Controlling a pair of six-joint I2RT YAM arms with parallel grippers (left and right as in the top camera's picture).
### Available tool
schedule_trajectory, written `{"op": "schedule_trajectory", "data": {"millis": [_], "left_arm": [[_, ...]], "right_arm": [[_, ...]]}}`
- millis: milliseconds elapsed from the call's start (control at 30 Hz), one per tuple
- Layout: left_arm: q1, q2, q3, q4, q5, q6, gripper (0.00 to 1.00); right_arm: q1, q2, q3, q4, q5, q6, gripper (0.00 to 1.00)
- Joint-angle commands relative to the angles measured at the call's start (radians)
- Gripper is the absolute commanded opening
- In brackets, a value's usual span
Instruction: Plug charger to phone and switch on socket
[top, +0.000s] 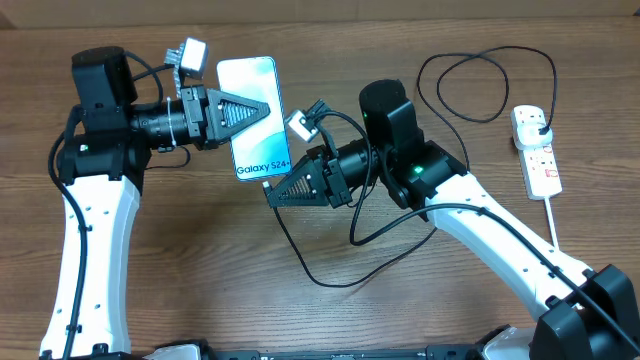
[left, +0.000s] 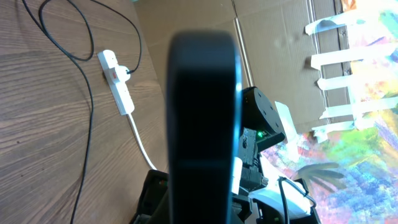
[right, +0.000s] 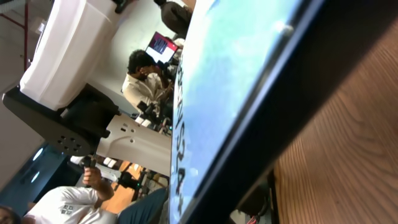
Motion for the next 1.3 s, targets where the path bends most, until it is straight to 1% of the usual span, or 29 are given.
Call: {"op": "schedule_trajectory", "data": {"millis": [0,433,600,1133,1267], "left_arm": [[-0.012,-0.015,0.010,0.006,0.028,0.020,0.04],[-0.013,-0.015,0.010,0.005,0.027,0.020,0.04],[-0.013,-0.015,0.010,0.005,0.027,0.020,0.04],[-0.013,-0.015,0.010,0.006,0.005,0.021,0.04],[-0.013,-0.015,0.010,0.006,0.005,0.044,0.04]], "right_arm": [[0.003,-0.001,0.004,0.008,-0.014,0.000,0.04],[-0.018,-0.001,0.004,0.047,-0.013,0.008,0.04],[-0.018,-0.001,0.004,0.095,-0.014,0.030,0.04],[-0.018,-0.001,0.004,0.114,-0.006,0.053,0.04],[-0.018,-0.001,0.004,0.135,-0.006,0.053,0.04]]}}
